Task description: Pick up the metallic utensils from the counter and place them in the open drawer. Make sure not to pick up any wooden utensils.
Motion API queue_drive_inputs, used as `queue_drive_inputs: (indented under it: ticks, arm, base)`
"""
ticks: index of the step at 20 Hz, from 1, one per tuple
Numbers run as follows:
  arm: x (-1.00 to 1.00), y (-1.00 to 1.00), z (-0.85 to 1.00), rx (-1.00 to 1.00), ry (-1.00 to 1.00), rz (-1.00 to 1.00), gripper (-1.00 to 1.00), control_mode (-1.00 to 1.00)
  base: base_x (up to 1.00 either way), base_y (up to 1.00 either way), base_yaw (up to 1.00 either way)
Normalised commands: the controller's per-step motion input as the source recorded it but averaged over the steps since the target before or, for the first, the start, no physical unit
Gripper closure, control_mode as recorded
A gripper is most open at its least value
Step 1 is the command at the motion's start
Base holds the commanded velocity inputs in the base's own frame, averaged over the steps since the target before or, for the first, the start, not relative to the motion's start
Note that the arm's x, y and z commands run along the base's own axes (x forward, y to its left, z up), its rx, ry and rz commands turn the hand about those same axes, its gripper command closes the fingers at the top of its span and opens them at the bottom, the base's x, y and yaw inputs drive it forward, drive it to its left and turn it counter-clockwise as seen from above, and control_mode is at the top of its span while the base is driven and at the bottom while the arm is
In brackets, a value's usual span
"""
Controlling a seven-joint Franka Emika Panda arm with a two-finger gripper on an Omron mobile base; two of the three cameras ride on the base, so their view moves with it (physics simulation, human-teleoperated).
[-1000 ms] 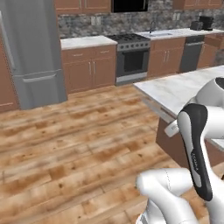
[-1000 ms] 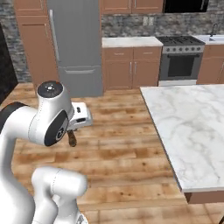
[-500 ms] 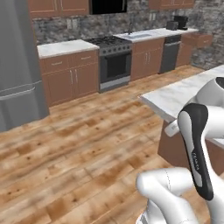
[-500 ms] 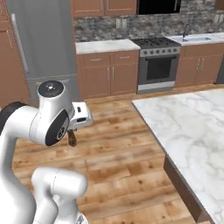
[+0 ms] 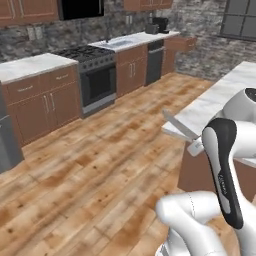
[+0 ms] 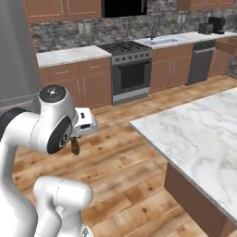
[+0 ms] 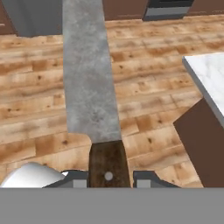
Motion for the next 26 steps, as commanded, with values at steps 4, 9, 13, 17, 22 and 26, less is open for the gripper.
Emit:
queue_drive_inputs:
  ticks: [4,9,13,17,22,26]
  arm:
    - [0.00,0.00,0.00,0.00,0.00,0.00,1.00,1.00]
    - [0.00,0.00,0.00,0.00,0.00,0.00,1.00,1.00]
    - [0.00,0.00,0.00,0.00,0.00,0.00,1.00,1.00]
    - [0.00,0.00,0.00,0.00,0.00,0.00,1.00,1.00]
    - [0.00,0.00,0.00,0.00,0.00,0.00,1.00,1.00]
    - [0.00,0.00,0.00,0.00,0.00,0.00,1.00,1.00]
  base:
    - [1.00,1.00,-0.49]
    - [1.00,1.00,-0.50]
    - [1.00,1.00,-0.49]
    - [1.00,1.00,-0.44]
    - [1.00,1.00,-0.40]
    - [1.00,1.00,-0.36]
